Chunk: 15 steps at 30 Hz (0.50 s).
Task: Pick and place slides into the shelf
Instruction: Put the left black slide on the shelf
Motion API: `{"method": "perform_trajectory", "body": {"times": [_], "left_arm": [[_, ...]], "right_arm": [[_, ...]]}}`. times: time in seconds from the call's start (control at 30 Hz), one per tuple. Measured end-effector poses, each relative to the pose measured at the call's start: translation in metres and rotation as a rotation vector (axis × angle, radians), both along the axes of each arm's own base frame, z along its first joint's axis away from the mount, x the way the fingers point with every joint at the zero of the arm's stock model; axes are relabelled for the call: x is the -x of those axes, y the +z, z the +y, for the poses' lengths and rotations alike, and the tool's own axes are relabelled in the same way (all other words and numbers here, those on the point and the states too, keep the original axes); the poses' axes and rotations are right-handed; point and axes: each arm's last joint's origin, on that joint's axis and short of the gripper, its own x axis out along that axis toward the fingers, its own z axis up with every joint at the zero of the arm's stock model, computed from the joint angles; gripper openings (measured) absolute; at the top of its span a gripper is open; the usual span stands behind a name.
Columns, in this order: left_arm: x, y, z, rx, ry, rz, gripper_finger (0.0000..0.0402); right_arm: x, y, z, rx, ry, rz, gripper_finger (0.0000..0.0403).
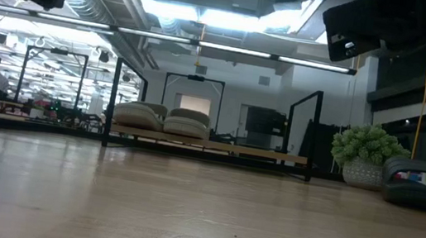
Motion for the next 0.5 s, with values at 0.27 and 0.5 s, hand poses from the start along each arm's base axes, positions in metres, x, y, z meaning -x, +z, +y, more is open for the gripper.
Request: {"method": "perform_trajectory", "body": {"times": [0.27, 0.5], "left_arm": [[-0.007, 0.0, 0.01, -0.05, -0.028, -0.049, 0.0001], [-0.017, 0.0, 0.026, -0.083, -0.063, -0.081, 0.0]], "right_arm": [[0.0, 0.0, 0.0, 0.0, 0.0, 0.0, 0.0014], [0.0, 0.0, 0.0, 0.001, 0.0, 0.0, 0.0014]]}}
